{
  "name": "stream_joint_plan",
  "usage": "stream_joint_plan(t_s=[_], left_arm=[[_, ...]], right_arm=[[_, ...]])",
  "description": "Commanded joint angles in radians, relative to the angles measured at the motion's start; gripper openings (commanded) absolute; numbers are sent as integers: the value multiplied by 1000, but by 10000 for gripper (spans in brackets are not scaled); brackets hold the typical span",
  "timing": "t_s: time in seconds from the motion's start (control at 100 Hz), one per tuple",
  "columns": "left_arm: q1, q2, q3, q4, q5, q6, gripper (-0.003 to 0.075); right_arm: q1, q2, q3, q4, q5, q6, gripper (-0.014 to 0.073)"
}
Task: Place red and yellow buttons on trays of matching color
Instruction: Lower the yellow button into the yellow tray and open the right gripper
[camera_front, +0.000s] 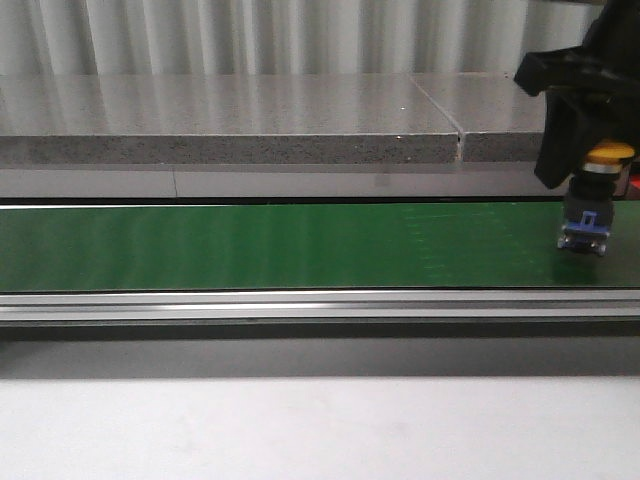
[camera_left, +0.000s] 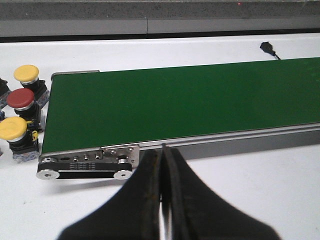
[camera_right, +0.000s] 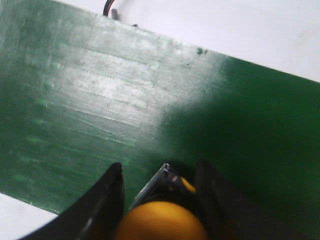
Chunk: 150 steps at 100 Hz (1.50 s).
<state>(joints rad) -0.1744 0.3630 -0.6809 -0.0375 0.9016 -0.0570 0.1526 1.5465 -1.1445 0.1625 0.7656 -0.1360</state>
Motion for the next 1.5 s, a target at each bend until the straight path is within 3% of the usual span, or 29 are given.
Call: stream_joint_plan(t_s=[0.0,0.13,0.8,1.49], left_arm=[[-8,10,-24,-11,-67,-3,-20],[-8,10,-24,-11,-67,-3,-20],[-8,10,-24,-11,-67,-3,-20],[-8,10,-24,-11,-67,-3,-20]], right_arm=[[-31,-78,-20,-31,-33,84,184],[-97,-124,-14,-64,-32,157,184],[-565,-195,102,-85,-63,233,184],[-663,12,115,-96,-289,287,184]])
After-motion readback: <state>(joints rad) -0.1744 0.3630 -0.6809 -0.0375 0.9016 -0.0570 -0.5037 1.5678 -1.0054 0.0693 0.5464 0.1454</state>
